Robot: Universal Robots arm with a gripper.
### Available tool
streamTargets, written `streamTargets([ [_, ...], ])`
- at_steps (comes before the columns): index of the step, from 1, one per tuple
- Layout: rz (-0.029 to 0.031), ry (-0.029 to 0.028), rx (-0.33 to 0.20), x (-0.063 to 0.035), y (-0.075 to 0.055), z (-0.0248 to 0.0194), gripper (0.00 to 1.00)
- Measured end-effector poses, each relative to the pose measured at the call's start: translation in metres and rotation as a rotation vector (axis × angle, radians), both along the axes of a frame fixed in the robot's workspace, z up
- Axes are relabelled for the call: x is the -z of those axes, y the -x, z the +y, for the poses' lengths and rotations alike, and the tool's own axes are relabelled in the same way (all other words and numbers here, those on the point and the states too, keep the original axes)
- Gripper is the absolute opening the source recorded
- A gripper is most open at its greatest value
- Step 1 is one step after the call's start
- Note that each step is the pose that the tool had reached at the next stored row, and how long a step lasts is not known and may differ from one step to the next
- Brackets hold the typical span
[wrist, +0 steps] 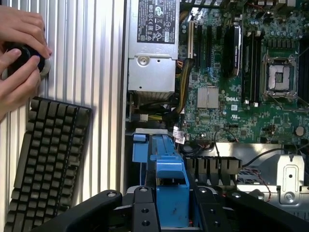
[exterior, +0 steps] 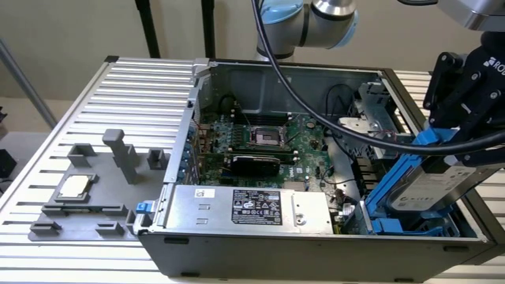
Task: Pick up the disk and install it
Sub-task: 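Insert the disk into the insertion slot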
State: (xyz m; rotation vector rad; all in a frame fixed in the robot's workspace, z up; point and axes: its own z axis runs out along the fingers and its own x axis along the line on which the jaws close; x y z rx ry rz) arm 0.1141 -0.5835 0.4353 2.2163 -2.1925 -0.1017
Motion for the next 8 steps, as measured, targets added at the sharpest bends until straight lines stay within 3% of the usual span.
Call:
streamTargets([
  [8, 0.0015, -0.0002, 0.0, 0.0071, -0.0001, 0.0001, 0.33],
])
